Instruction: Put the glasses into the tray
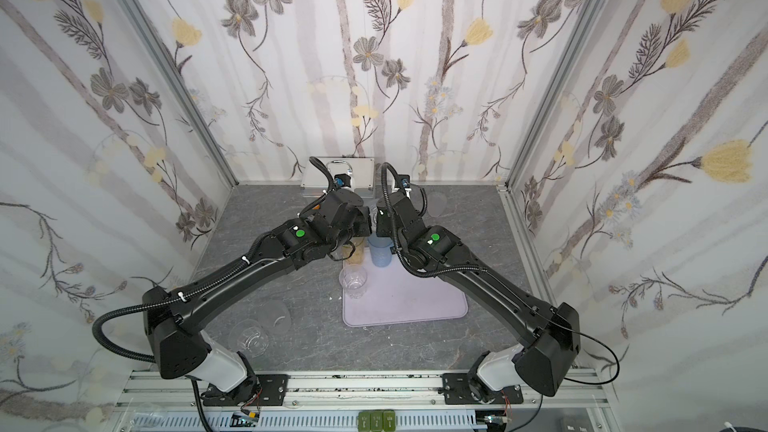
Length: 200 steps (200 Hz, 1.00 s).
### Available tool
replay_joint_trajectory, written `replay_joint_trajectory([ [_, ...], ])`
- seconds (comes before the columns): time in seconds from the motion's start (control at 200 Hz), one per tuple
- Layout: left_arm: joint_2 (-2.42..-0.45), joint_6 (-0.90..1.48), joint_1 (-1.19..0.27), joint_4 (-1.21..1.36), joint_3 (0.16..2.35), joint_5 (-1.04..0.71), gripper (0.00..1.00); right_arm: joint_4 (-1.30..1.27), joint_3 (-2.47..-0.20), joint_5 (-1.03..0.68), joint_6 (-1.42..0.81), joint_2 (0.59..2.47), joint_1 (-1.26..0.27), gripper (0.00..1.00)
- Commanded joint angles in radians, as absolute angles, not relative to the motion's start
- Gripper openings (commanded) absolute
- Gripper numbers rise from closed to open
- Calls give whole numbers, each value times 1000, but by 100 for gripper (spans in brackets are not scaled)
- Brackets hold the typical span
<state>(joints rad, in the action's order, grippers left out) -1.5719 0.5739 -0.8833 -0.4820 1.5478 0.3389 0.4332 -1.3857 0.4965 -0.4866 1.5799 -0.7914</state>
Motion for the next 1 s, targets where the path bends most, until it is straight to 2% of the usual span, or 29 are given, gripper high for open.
replay_joint_trajectory([
  [0.0,-1564,596,-891,-436,1566,285,1,397,-1394,488,-504,1586,-781,4],
  [0.07,-1551,593,-890,-436,1564,278,5,406,-1389,483,-505,1582,-772,1],
  [0.125,-1543,589,-890,-436,1562,272,12,412,-1384,479,-505,1575,-768,0],
  [0.23,-1522,581,-891,-436,1554,267,26,430,-1374,467,-497,1562,-757,0],
  [0.36,-1484,569,-890,-436,1532,295,36,468,-1358,444,-484,1529,-736,0],
  [0.734,-1335,499,-778,-394,1302,413,48,677,-1251,187,-478,1461,-726,0],
  [0.994,-1084,410,-671,-81,889,387,54,649,-1141,74,-493,1536,-736,0],
])
